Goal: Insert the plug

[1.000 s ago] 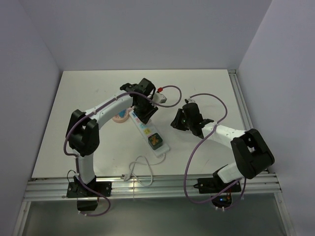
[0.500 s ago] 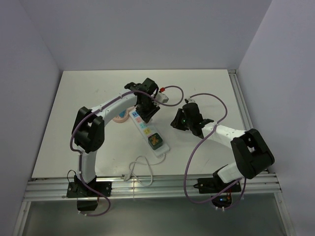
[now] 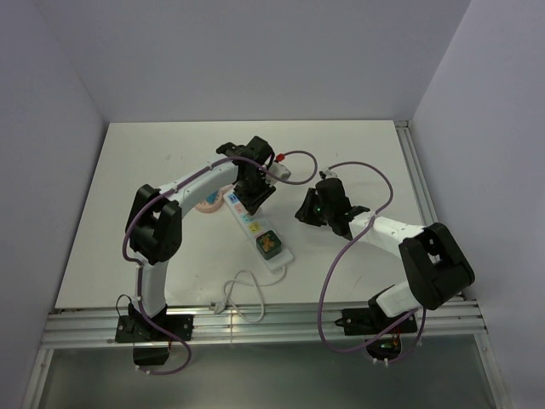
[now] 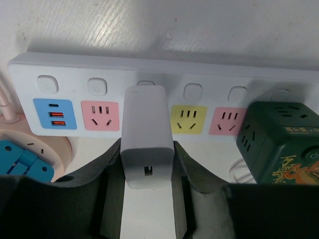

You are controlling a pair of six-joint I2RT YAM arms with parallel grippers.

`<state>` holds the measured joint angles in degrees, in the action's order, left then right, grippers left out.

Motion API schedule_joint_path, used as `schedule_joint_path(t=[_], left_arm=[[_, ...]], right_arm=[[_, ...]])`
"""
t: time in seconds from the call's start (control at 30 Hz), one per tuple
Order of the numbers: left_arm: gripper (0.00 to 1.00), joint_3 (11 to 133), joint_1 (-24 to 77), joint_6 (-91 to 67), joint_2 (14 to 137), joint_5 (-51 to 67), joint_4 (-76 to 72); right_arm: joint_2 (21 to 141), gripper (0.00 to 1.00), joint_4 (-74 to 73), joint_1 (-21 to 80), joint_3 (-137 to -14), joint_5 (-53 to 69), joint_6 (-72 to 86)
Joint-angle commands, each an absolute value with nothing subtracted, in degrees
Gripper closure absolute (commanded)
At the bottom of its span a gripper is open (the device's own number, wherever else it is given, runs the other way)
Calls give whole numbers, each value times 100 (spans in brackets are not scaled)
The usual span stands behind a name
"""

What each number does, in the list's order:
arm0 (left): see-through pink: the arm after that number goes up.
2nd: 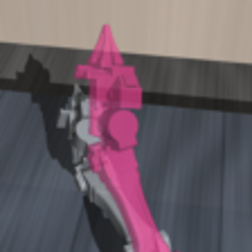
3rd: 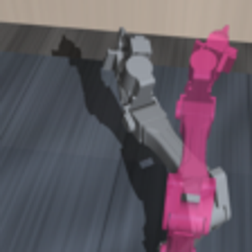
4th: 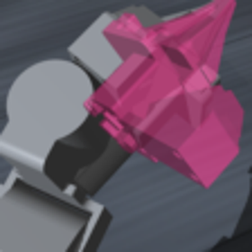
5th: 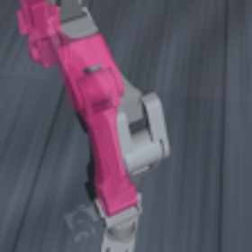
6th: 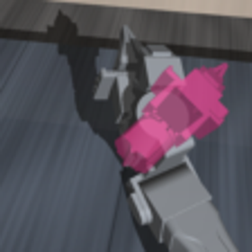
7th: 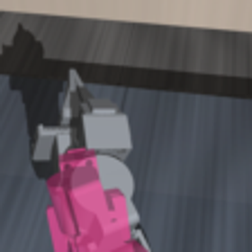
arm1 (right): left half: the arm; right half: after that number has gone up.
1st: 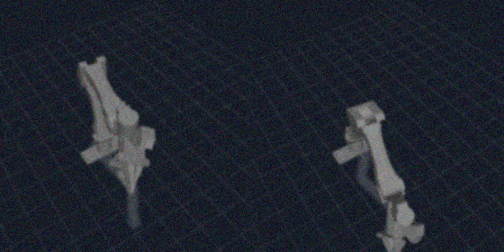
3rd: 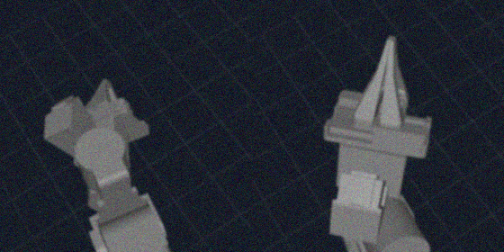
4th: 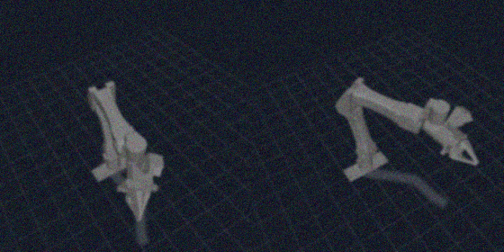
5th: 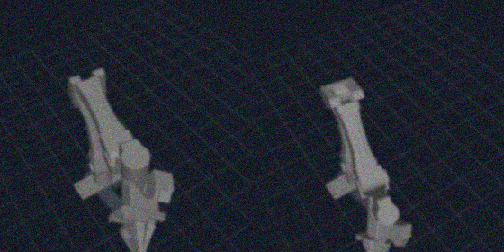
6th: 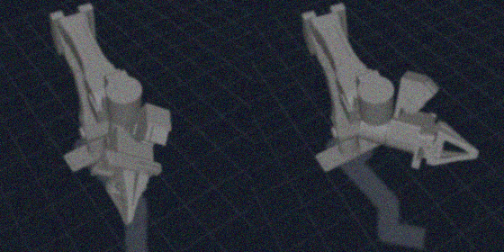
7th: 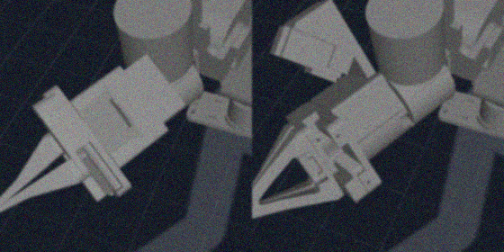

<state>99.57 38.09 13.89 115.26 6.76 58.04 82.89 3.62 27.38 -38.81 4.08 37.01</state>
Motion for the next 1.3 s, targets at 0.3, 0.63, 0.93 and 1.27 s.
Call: schedule_joint_path(t=[0.3,0.63,0.93,1.27], left_arm=[[100,10028,3806,1529,11487,598,5836],[100,9879,3753,1556,11461,598,5845],[100,9861,3753,1573,11487,624,5906],[100,10406,3771,1468,11988,404,6389]], right_arm=[[8235,71,563,2716,-3894,387,3691],[8305,72,589,2707,-3911,431,3709],[8341,72,571,2707,-3929,439,3718],[8253,72,589,2698,-3876,378,3718]])
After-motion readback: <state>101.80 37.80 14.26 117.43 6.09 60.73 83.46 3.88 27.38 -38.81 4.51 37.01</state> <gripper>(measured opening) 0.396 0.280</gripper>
